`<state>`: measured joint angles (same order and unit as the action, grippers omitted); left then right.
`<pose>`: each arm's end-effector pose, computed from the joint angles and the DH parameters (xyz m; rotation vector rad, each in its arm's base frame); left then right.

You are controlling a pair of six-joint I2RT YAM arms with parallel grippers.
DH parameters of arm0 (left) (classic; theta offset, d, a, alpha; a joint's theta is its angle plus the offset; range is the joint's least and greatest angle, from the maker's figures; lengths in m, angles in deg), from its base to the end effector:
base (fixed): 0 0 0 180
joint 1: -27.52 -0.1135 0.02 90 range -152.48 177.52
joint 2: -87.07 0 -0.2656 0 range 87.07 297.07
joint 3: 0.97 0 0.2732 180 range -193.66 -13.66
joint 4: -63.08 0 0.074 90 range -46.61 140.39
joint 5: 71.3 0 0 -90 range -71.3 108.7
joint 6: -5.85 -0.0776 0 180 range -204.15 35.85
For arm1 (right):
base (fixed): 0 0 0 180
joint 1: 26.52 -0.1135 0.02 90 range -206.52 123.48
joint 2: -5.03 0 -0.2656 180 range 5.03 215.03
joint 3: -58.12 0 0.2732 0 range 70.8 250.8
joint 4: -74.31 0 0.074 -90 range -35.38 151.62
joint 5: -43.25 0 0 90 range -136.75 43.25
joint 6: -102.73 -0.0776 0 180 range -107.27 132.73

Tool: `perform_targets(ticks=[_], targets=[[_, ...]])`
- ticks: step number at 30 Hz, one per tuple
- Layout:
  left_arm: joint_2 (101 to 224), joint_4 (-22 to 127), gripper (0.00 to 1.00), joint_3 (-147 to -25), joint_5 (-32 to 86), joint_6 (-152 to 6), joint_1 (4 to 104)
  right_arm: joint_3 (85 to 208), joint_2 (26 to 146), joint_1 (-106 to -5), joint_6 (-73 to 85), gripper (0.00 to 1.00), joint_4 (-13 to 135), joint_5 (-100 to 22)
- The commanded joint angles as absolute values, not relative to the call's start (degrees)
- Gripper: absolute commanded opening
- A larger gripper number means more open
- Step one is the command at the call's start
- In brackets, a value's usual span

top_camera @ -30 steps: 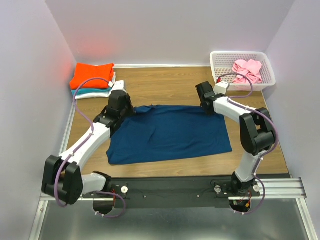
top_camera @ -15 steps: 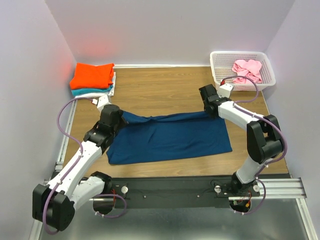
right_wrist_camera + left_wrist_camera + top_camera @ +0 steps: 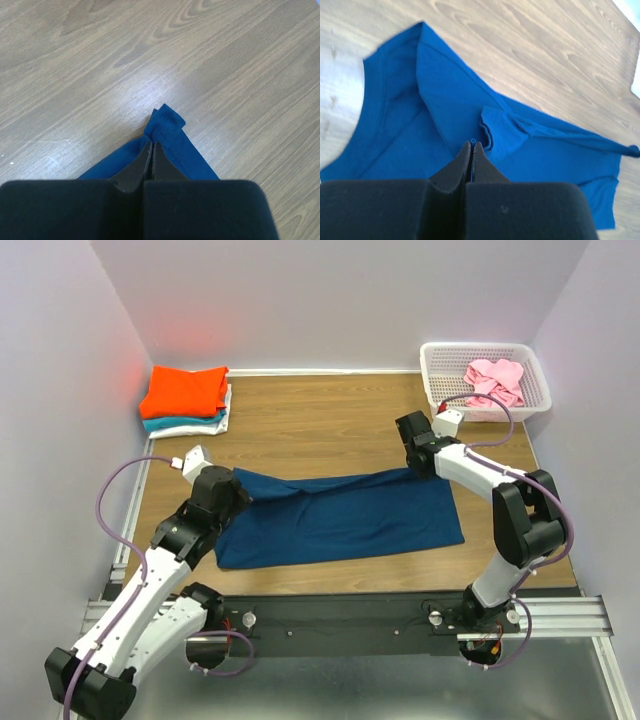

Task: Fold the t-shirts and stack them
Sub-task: Fold the tshirt

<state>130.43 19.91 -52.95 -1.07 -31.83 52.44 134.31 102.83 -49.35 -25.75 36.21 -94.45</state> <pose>0.2089 -0.0681 0.2534 -0.7016 2.0454 -0.4132 0.3667 0.0921 0.1670 0.5676 2.1716 -0.5400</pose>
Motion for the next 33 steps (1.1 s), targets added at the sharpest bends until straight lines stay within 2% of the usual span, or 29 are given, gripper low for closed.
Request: perform_targets(ticks=[1, 17, 26, 33], targets=[[128.6, 13.7, 0.00, -53.6, -3.1, -26.2, 54.4, 133.9, 100.4, -49.6, -26.0, 0.01, 35.8, -95.0], [124.5, 1.9, 0.00, -55.6, -1.3, -20.3, 58.2, 129.5, 96.4, -49.6, -27.7, 0.01, 35.8, -93.7], [122.4, 5.9, 0.00, -50.8, 4.8, -19.5, 58.9, 127.3, 94.8, -49.6, -27.8, 0.01, 35.8, -93.4], [121.4, 4.4, 0.00, -49.2, 5.3, -18.3, 59.6, 123.3, 93.0, -49.6, -29.5, 0.01, 35.7, -93.0]])
